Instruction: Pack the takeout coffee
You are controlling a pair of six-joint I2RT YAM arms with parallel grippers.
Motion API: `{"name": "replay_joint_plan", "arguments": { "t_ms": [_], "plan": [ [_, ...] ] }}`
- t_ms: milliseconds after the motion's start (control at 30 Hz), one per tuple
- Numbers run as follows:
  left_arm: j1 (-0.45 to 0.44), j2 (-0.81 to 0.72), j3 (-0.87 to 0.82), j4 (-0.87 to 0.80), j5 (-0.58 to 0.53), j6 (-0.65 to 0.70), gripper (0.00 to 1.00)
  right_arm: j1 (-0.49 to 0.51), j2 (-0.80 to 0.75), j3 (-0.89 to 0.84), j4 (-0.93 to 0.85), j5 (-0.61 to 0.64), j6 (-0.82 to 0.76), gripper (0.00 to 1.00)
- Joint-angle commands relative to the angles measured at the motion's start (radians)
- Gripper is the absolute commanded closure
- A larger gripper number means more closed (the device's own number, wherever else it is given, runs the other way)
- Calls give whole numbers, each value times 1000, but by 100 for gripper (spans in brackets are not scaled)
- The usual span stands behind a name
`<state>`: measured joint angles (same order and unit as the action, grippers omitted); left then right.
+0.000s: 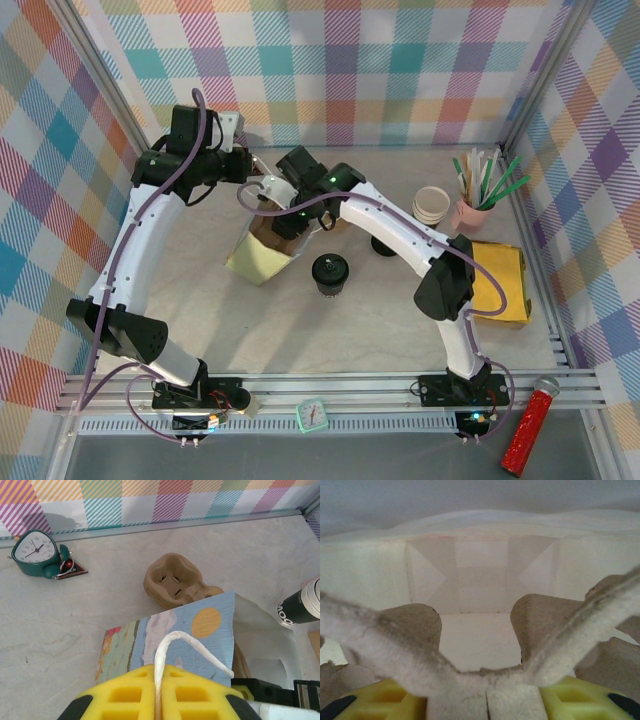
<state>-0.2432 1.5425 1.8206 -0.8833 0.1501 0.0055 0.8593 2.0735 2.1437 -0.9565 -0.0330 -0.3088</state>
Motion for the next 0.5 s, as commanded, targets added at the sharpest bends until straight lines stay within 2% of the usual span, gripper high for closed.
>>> {"name": "replay_joint_plan", "arguments": {
  "t_ms": [0,167,233,467],
  "plan": [
    [29,-36,-22,24,30,-31,90,18,22,45,-33,13,-26,53],
    [45,-54,-46,31,67,-50,86,27,11,50,-51,9,-29,53],
    [48,-69,-69,43,74,-63,75,29,7,50,-54,5,-26,53],
    [70,-110,-119,75,112,-106,75,42,0,61,-78,13,-29,53]
  ]
}}
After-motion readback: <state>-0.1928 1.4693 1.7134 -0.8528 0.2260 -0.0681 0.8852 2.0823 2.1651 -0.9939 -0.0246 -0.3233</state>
